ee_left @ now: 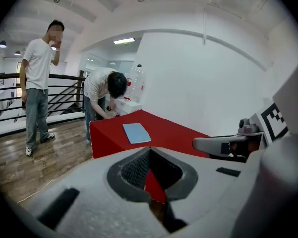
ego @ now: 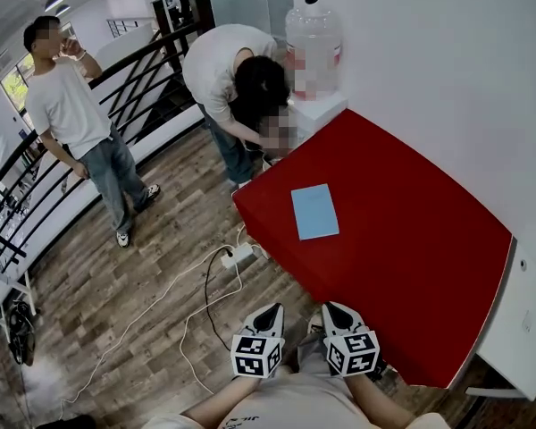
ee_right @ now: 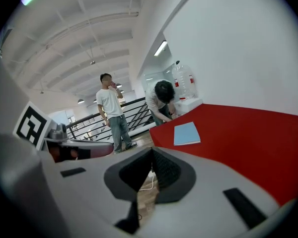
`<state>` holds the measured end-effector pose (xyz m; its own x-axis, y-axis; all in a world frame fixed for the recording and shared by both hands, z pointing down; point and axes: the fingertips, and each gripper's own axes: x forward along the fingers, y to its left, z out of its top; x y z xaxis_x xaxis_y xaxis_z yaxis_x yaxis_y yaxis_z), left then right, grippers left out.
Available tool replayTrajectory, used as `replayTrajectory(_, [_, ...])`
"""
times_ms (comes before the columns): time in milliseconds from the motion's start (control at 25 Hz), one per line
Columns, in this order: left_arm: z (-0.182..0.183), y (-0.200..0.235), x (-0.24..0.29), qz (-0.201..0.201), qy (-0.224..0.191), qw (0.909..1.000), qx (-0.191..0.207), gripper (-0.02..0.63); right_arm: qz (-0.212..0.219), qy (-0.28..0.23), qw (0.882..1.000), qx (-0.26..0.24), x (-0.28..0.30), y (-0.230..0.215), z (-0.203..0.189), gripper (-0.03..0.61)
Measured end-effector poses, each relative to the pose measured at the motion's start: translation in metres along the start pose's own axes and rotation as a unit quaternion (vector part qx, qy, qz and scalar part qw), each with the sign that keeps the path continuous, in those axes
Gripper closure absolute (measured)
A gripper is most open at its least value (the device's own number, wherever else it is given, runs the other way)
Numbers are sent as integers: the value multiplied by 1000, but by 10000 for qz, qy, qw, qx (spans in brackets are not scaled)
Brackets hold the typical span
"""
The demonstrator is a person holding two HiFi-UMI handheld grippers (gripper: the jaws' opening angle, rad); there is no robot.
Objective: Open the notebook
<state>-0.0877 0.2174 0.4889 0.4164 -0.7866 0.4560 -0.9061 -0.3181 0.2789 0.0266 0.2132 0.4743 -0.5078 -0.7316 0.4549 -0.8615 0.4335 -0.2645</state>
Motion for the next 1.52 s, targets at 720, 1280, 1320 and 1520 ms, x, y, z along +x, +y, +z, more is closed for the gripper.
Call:
replayTrajectory(720, [99,7,156,281,-145,9992,-237,607,209,70,9986,-488,102,-118,107,572])
replayTrajectory(1280, [124,37,193,100,93,9999,-39,607,-68,62,9998,-171,138,-129,127,572])
replayTrajectory(1320, [124,37,194,84,110,9999,-38,607,-94,92,9998,-157,139,-130,126,572])
replayTrajectory(1520, [123,39,195,77,123,9999,-37,607,-194,191,9995,-131,141,-135,121,572])
